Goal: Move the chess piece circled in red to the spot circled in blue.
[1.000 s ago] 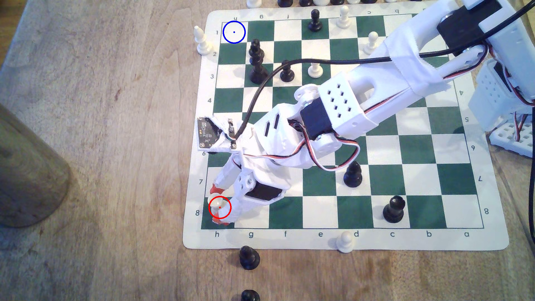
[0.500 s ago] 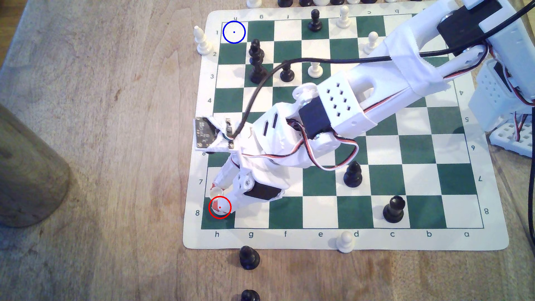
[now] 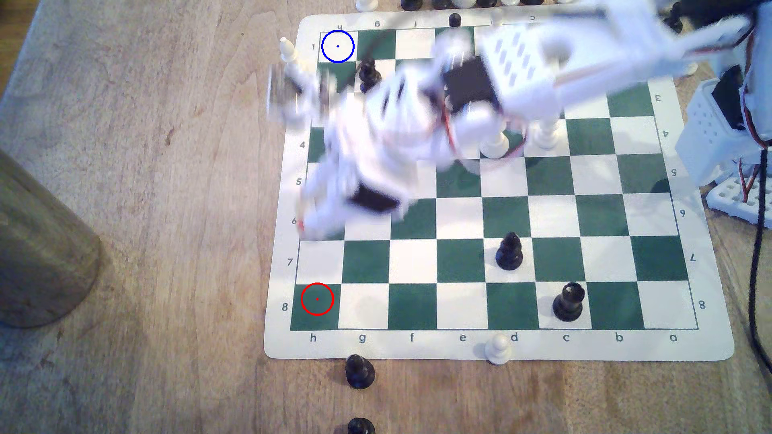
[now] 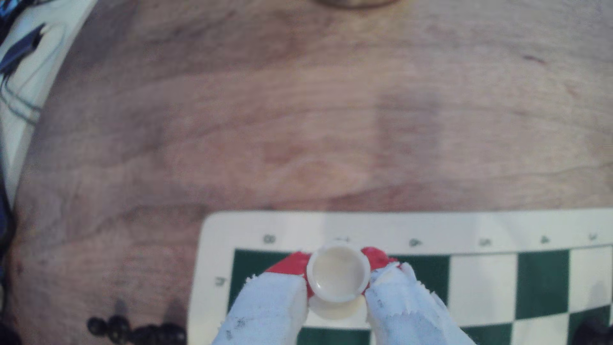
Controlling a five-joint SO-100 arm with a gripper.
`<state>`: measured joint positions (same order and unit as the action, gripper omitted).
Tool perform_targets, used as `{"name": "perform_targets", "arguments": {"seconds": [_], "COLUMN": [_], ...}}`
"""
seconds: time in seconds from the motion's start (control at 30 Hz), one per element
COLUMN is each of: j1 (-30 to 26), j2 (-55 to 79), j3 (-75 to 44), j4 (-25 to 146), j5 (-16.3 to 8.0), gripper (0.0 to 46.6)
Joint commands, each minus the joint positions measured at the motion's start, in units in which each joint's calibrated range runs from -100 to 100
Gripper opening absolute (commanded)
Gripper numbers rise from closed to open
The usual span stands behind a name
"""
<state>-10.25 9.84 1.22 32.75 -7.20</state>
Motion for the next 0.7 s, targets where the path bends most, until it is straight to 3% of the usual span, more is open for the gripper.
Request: {"name": "perform_targets", "arguments": {"seconds": [0.0, 0.37, 0.67], "j1": [3.17, 14.98, 23.04], "j2": [-13.75, -20.2, -15.02], "j3": [-4.57, 2.32, -0.31], "j4": [4.19, 2.96, 2.06], "j5": [0.05, 0.44, 1.37], "gripper": [0.4, 0.4, 0.4]}}
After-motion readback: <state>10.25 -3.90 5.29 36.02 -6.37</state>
